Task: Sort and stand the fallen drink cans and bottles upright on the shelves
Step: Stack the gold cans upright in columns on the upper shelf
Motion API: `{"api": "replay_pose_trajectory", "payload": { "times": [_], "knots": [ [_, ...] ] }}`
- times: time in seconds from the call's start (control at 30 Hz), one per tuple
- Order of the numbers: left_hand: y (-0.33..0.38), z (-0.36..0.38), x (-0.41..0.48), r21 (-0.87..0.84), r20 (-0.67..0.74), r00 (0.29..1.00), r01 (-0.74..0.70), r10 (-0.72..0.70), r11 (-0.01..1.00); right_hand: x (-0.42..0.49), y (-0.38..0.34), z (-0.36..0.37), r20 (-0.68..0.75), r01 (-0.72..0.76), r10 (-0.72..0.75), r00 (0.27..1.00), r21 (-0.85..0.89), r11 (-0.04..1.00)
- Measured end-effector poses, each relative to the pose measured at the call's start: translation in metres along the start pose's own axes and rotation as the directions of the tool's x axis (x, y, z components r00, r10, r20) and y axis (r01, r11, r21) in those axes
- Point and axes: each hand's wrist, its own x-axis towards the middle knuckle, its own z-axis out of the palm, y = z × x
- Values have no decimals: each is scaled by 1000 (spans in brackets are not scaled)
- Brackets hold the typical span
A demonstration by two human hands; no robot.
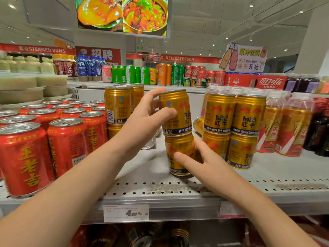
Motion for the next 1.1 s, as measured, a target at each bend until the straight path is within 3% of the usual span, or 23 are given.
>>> {"api": "replay_pose_trajectory", "payload": {
  "times": [0.17,0.3,0.53,0.73,0.87,1.1],
  "knots": [
    [1,11,-5,165,32,999,-28,23,986,0,2,2,-25,-13,12,1000,-30,999],
    [-4,10,-8,88,44,999,3,-7,996,1,5,9,-125,-51,32,992,-149,988],
    [-11,2,-11,125,80,996,-43,33,991,-11,10,15,-330,-68,-39,943,-307,949],
    [-17,2,-10,116,98,995,9,-20,993,-14,11,14,-277,-58,-24,960,-283,957],
    [-32,11,-18,237,197,975,52,-100,970,-14,11,14,-256,-60,-16,967,-286,956],
    [-39,13,-9,269,149,978,103,-147,958,-22,14,13,-415,48,-196,888,-341,939]
  ]
}}
